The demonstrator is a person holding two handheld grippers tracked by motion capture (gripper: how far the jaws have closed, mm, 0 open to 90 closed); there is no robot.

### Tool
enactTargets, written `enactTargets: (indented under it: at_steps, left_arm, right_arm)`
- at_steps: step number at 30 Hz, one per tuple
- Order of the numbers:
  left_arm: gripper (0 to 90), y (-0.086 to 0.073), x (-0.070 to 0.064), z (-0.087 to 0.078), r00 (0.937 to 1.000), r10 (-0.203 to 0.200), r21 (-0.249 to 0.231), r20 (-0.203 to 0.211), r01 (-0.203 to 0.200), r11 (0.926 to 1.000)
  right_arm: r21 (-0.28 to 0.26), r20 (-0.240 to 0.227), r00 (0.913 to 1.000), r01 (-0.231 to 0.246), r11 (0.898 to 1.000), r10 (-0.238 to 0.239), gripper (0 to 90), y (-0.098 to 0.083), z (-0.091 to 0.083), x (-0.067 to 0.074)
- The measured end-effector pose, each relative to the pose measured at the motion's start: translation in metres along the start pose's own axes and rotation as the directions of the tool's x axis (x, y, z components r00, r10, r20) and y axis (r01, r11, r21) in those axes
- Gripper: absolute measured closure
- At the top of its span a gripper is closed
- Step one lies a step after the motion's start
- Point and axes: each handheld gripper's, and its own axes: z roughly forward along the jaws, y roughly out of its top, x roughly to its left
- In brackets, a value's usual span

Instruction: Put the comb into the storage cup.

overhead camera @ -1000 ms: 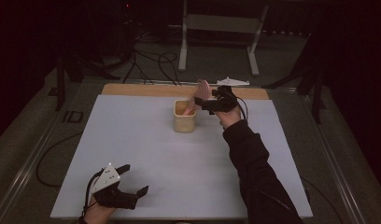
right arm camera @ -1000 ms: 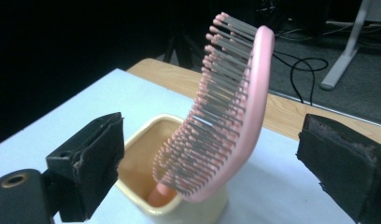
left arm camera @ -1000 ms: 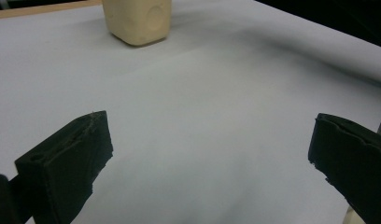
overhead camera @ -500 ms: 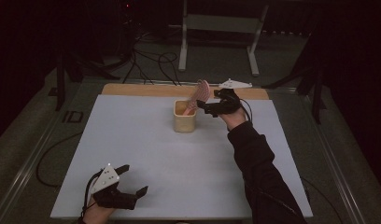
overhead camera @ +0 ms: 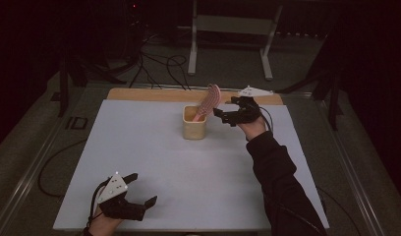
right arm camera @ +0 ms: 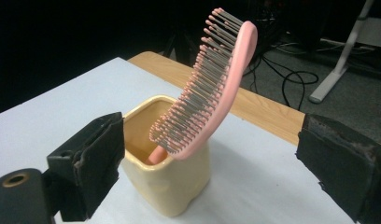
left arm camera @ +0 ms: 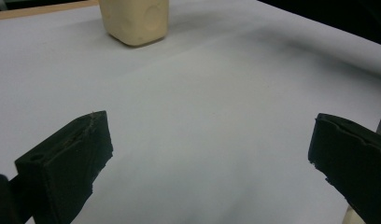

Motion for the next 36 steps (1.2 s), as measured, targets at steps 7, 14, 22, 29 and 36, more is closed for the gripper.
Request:
enactTargets:
  at_steps: [7,14,22,29,36]
  left_arm:
    - [0.2,0.0,0.0,-0.001,1.0,0.001,-0.003,-0.002,-0.001,1.0]
    - [0.2,0.001,0.0,-0.001,1.0,0.001,-0.005,-0.002,-0.001,1.0]
    - [0.2,0.001,0.001,-0.001,1.0,0.001,-0.002,-0.003,-0.001,1.0]
    - [0.2,0.001,0.003,-0.003,1.0,0.0,-0.008,0.01,0.0,1.0]
    - [0.2,0.001,0.005,-0.005,1.0,-0.001,-0.015,0.006,0.001,0.9999]
  right_arm:
    - [0.003,-0.01,0.9999,0.004,1.0,-0.004,7.8,-0.005,-0.007,0.002]
    - [-0.002,-0.019,0.9998,0.004,1.0,-0.004,7.7,-0.013,-0.017,0.004]
    - [0.015,-0.019,0.9997,0.012,1.0,-0.012,7.7,-0.024,-0.026,0.007]
    - [0.023,-0.024,0.9994,0.026,0.999,-0.025,7.7,-0.034,-0.031,0.014]
    - [0.02,-0.047,0.9987,0.023,1.0,-0.022,7.7,-0.049,-0.038,0.021]
